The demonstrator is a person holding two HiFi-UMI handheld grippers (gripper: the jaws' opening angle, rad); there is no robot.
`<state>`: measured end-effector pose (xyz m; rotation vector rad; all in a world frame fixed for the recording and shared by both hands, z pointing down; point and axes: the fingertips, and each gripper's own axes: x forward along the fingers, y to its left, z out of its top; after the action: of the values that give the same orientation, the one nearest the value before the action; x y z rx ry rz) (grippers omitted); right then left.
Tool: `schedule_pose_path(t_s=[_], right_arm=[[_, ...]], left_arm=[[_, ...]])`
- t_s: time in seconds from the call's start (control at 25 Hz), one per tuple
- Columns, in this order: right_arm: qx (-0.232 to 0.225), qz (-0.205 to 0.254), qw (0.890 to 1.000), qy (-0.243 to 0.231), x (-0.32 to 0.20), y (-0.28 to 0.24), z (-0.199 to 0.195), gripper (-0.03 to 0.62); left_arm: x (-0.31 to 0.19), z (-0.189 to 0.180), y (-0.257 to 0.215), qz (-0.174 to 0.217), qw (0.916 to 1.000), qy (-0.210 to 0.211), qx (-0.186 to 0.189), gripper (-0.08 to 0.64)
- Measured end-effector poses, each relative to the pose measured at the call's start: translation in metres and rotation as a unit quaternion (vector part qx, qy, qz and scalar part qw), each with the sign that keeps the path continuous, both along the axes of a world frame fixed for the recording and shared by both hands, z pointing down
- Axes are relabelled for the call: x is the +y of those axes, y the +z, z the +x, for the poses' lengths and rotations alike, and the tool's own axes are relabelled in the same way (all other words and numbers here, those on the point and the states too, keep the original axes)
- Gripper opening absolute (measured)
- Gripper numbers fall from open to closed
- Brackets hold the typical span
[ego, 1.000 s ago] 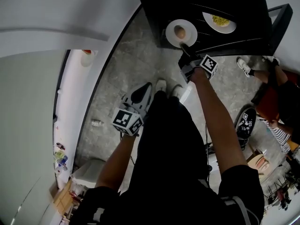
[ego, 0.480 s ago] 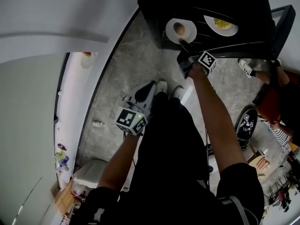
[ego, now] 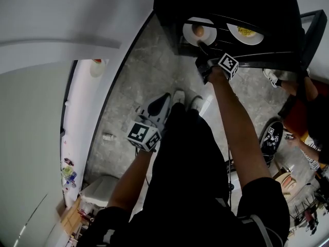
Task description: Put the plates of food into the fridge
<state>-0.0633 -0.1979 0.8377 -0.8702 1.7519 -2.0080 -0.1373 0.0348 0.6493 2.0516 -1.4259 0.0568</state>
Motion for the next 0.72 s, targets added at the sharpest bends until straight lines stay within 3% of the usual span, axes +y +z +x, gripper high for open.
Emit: schedule_pose_path(t_s=[0.72], right_arm=[[0.005,0.001,1.0,0.002,-0.023,0.004,-0.011,0.034]], left_arm=[[0.002,-0.003,0.007,-0.013,0.9999,-0.004,-0.007,0.021]])
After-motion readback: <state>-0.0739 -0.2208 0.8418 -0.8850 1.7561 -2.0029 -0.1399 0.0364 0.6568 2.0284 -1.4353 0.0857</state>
